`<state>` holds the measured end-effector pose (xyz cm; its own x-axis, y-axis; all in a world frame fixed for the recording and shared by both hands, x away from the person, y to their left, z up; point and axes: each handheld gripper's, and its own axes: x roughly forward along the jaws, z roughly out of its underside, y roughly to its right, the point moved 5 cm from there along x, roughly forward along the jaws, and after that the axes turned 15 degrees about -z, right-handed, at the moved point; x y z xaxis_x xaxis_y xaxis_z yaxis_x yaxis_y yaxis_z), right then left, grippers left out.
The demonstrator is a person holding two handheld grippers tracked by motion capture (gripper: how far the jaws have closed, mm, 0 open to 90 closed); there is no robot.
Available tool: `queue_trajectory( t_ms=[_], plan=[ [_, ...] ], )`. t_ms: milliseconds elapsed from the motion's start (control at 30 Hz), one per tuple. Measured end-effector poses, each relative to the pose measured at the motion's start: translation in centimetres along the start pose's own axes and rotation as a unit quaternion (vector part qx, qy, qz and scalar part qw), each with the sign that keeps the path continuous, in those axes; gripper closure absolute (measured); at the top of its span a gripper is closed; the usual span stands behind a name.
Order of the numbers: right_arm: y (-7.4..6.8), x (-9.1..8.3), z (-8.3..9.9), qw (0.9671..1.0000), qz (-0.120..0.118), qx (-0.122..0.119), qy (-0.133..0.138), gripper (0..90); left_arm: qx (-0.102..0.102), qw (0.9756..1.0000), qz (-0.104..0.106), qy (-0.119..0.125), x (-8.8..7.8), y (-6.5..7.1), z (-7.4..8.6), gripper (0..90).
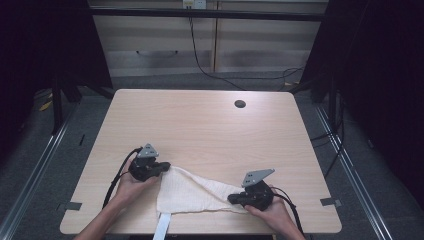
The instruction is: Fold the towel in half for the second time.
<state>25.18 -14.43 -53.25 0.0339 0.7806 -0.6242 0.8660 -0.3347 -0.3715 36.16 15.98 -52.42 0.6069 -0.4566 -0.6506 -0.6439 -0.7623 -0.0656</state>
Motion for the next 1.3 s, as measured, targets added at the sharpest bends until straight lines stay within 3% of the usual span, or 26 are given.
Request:
queue_trajectory(
  t_ms=[67, 333, 633, 700, 833, 933, 1000, 1167, 1300],
  plan=[
    [0.1, 0.1, -0.1, 1.0000, 0.007, 0.000, 0.003, 88.0, -0.017, 0.9996, 0.003, 0.021, -0.7, -0.3, -0.7, 86.9],
    [1.6, 0.3, -1.0, 0.9984, 0.052, 0.014, 0.015, 88.0, -0.029, 0.9971, 0.008, 0.070, -2.7, -0.5, -2.8, 87.0],
    [5.4, 0.0, -2.8, 0.9926, 0.114, 0.037, 0.020, 88.1, -0.011, 0.9946, 0.016, 0.102, -3.3, 0.4, -5.4, 87.1],
    [6.3, -0.3, -3.0, 0.9894, 0.136, 0.045, 0.026, 88.1, 0.004, 0.9946, 0.024, 0.101, -3.8, 1.0, -5.4, 87.1],
    [6.7, -0.6, -2.7, 0.9880, 0.143, 0.050, 0.032, 88.1, 0.031, 0.9947, 0.034, 0.092, -4.5, 2.1, -4.5, 87.1],
    [6.7, -0.7, -2.6, 0.9880, 0.144, 0.041, 0.037, 88.2, 0.033, 0.9948, 0.045, 0.086, -4.9, 2.6, -3.3, 87.1],
    [6.7, -0.8, -2.5, 0.9880, 0.142, 0.043, 0.042, 88.1, 0.038, 0.9951, 0.054, 0.074, -4.9, 3.3, -2.3, 87.1],
    [6.6, -0.9, -2.4, 0.9874, 0.147, 0.044, 0.039, 88.1, 0.077, 0.9935, 0.077, 0.034, -4.3, 5.4, 0.1, 87.1],
    [6.4, -0.9, -2.4, 0.9866, 0.150, 0.049, 0.040, 88.0, 0.077, 0.9936, 0.083, 0.011, -3.7, 5.5, 1.6, 87.0]
  ],
)
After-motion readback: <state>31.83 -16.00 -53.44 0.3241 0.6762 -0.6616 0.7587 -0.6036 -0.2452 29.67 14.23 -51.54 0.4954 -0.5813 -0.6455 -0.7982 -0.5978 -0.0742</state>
